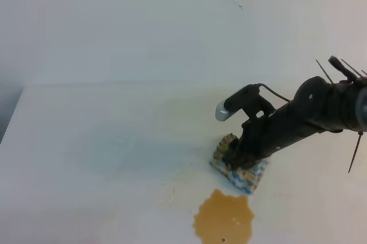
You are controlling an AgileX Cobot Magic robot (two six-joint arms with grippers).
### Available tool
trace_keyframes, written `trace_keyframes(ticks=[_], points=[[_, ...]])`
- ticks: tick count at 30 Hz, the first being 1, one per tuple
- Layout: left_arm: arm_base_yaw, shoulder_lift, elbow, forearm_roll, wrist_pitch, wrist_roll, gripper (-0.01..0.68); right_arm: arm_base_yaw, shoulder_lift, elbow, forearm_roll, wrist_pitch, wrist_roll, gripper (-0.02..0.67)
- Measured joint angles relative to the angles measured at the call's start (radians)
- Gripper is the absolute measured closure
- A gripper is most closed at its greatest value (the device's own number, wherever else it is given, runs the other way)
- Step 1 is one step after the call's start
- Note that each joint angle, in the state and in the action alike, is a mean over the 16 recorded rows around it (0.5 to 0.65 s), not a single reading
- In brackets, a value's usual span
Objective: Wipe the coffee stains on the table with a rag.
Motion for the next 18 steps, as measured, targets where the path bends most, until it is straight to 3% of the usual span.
trace_keyframes(ticks=[6, 18], points=[[0.000, 0.000, 0.000, 0.000, 0.000, 0.000, 0.672, 0.010, 0.051, -0.006, -0.037, -0.014, 0.007, 0.348], [0.000, 0.000, 0.000, 0.000, 0.000, 0.000, 0.672, 0.013, 0.031, -0.006, -0.145, 0.027, 0.120, 0.602]])
